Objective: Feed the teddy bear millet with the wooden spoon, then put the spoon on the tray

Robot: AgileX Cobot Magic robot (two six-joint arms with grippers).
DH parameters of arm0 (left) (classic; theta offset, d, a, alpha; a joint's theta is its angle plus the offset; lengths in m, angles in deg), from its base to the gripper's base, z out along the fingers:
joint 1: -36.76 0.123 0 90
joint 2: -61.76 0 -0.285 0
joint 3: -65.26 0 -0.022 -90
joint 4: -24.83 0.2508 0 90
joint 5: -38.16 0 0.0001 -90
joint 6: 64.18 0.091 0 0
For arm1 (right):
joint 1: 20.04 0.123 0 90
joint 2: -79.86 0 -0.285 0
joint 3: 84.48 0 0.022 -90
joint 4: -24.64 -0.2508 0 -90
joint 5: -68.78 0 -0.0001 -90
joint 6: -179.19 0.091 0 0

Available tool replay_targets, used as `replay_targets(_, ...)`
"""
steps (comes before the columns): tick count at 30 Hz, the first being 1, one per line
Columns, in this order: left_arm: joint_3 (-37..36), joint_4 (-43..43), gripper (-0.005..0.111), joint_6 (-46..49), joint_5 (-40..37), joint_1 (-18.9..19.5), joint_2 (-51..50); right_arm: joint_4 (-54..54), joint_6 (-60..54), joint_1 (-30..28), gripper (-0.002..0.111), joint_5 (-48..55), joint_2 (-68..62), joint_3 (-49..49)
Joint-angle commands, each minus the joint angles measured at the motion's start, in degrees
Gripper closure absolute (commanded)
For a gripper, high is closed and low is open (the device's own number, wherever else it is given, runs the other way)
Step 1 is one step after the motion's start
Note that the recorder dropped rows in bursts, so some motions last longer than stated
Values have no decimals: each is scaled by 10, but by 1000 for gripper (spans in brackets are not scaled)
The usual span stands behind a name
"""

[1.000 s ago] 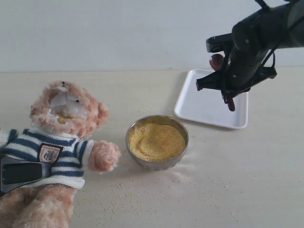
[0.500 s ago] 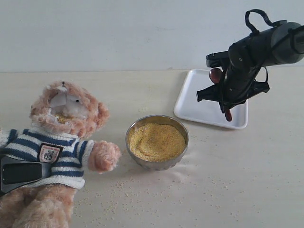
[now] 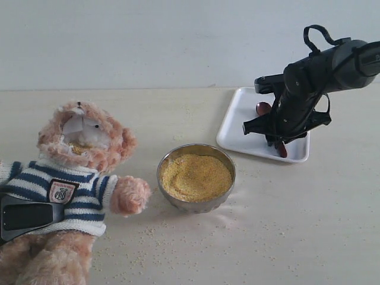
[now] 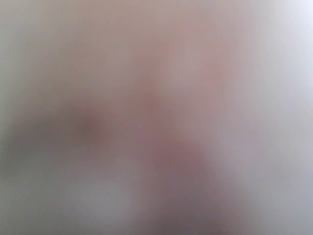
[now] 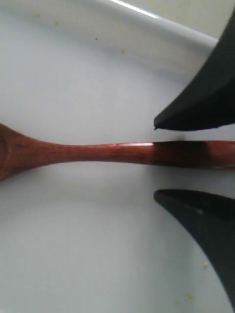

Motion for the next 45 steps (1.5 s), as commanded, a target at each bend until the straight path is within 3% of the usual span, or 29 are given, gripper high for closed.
replay_targets(1, -2, -6, 102, 4, -13, 1, 4, -3, -7, -2, 64, -2, 0, 3)
replay_targets(9, -2, -6, 102, 4, -13, 1, 4, -3, -14, -2, 64, -13, 62, -3)
replay_targets(13, -2, -6, 102, 4, -13, 1, 4, 11, -14, -2, 64, -55, 122, -60)
replay_targets(15, -2, -6, 102, 4, -13, 1, 4, 11, -14, -2, 72, -101, 159, -109)
replay_targets(20, -2, -6, 102, 4, -13, 1, 4, 11, 19, -2, 109, -257, 287, -266)
replay_targets(27, -2, -6, 102, 4, -13, 1, 4, 9, 21, -1, 108, -400, 484, -464)
replay_targets(37, -2, -6, 102, 4, -13, 1, 4, -1, 46, -1, 108, -349, 763, -641)
replay_targets(45, -2, -6, 102, 4, -13, 1, 4, -9, 109, -1, 108, -277, 904, -657)
